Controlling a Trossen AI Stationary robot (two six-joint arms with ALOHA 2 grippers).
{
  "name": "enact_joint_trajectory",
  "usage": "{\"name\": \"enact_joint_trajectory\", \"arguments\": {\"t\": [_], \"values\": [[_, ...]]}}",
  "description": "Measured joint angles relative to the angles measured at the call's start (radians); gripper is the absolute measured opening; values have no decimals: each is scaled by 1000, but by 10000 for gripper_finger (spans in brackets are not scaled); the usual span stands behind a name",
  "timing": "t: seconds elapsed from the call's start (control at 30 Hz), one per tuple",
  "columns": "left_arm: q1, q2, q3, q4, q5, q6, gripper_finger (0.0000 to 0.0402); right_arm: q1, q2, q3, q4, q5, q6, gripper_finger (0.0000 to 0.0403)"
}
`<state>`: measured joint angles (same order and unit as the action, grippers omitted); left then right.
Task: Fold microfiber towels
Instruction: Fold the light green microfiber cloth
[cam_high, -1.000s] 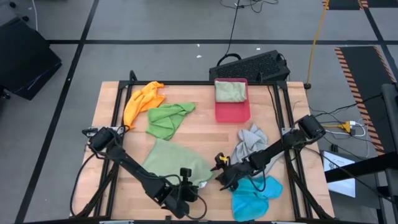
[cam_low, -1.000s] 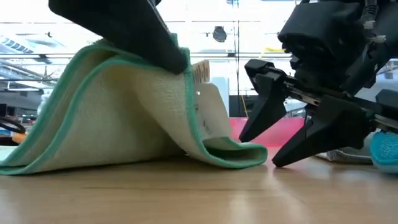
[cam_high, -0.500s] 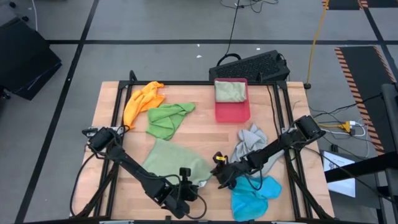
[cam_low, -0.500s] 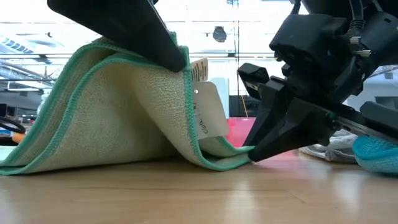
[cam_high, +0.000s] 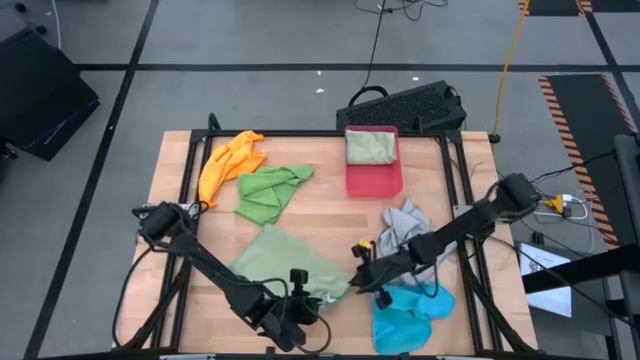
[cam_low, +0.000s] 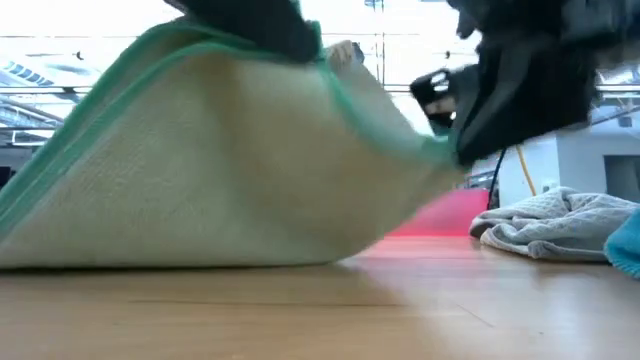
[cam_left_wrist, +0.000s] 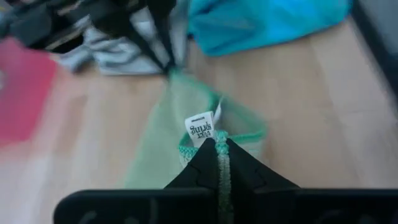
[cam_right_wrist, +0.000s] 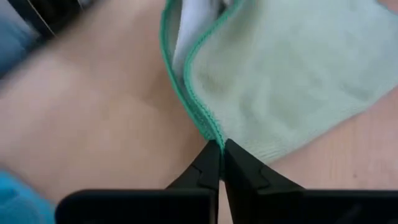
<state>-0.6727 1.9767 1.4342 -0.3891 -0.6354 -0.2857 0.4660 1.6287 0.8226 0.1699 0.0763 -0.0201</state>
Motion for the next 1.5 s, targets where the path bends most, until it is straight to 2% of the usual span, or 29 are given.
{"name": "enact_joint_trajectory", "arguments": {"t": [0.17, 0.3, 0.43, 0.5, 0.57, 0.7, 0.83, 1.03, 1.13, 1.23, 1.4, 1.5], "values": [[2, -53, -2, 5, -100, 86, 15, 0, -133, 1, -3, -56, 103, 7], [4, -133, -2, 24, -169, 166, 6, 2, -226, 1, -4, -46, 110, 8], [20, -207, -2, 33, -233, 310, 14, 8, -309, 1, -1, 80, 81, 8], [37, -244, -2, 32, -230, 376, 14, 6, -355, 1, -2, 134, 64, 8], [65, -277, -2, 35, -199, 433, 10, 2, -397, 1, 9, 177, 36, 8], [152, -343, -2, 39, -83, 562, 7, -39, -461, 14, 35, 278, 82, 5], [261, -422, -2, 50, 50, 664, 14, -91, -474, 46, 32, 383, 11, 3], [412, -514, -2, 77, 318, 664, 7, -153, -479, 160, -17, 400, -50, 3], [425, -527, -1, 64, 440, 622, 15, -120, -479, 204, -91, 393, -42, 4], [405, -525, 0, -28, 490, 608, 13, -73, -478, 206, -139, 392, 7, 5], [347, -491, -74, -77, 505, 467, 8, 14, -440, 163, -183, 335, 168, 5], [295, -461, -167, 15, 502, 379, 16, 50, -369, 115, -145, 282, 260, 5]]}}
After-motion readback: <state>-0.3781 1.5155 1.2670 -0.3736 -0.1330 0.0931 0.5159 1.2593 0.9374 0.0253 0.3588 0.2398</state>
